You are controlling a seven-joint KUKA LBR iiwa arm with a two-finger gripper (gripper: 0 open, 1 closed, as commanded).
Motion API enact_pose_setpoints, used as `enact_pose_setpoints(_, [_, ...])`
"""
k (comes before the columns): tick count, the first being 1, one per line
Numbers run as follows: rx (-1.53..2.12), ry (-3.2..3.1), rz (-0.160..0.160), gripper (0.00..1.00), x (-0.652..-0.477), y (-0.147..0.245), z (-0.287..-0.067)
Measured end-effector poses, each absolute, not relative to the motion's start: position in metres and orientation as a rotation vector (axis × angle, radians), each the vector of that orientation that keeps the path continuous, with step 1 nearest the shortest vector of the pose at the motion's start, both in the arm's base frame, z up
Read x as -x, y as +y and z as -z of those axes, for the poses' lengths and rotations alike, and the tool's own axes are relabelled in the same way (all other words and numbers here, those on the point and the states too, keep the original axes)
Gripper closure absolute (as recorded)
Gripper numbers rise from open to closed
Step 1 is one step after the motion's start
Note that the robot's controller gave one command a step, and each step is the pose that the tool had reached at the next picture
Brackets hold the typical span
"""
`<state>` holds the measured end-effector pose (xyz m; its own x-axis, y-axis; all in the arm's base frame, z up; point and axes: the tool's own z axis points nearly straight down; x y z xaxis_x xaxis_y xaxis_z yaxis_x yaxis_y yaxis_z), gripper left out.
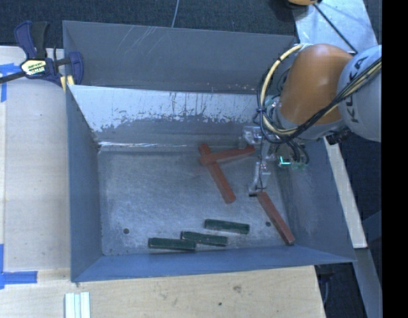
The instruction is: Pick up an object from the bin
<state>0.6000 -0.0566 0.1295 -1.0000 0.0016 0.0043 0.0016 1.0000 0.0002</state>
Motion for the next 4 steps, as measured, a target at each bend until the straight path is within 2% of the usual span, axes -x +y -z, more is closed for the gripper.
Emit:
enact_pose_setpoints(1, [0.001, -3.145, -0.001, 0.0, -0.602, -0.057, -0.134])
enact_pose_setpoints(2, [-0.074, -3.149, -0.003, 0.0, -0.619, -0.04, -0.094])
enact_pose_setpoints(3, [-0.214, -3.142, -0.002, 1.0, -0.624, -0.063, -0.071])
enact_pose_setpoints(4, [-0.215, -3.142, -0.002, 1.0, -0.624, -0.063, -0.071])
